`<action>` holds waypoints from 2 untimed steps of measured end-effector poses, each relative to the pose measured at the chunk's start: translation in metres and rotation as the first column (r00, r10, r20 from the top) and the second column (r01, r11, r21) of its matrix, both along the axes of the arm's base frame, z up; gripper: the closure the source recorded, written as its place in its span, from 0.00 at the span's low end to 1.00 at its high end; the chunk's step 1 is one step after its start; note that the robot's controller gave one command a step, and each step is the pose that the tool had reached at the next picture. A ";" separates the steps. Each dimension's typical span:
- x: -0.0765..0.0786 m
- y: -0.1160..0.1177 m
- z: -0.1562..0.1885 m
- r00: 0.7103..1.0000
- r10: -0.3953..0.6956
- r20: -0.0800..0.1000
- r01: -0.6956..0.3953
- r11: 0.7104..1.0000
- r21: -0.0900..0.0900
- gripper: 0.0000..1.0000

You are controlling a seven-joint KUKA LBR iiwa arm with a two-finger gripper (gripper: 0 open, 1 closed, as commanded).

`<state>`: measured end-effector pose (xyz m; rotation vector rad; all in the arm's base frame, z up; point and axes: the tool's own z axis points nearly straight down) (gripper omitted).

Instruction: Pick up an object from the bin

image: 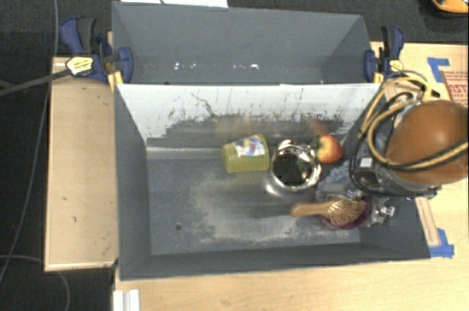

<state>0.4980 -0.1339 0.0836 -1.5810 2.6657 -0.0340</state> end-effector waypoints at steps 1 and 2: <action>0.018 0.015 -0.008 0.983 0.183 0.006 -0.183 0.983 -0.013 0.00; 0.002 0.011 0.001 1.000 0.005 0.006 -0.005 1.000 0.001 0.00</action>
Offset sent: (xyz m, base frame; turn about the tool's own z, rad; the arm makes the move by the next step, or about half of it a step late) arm 0.0011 0.0110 -0.0012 -0.0072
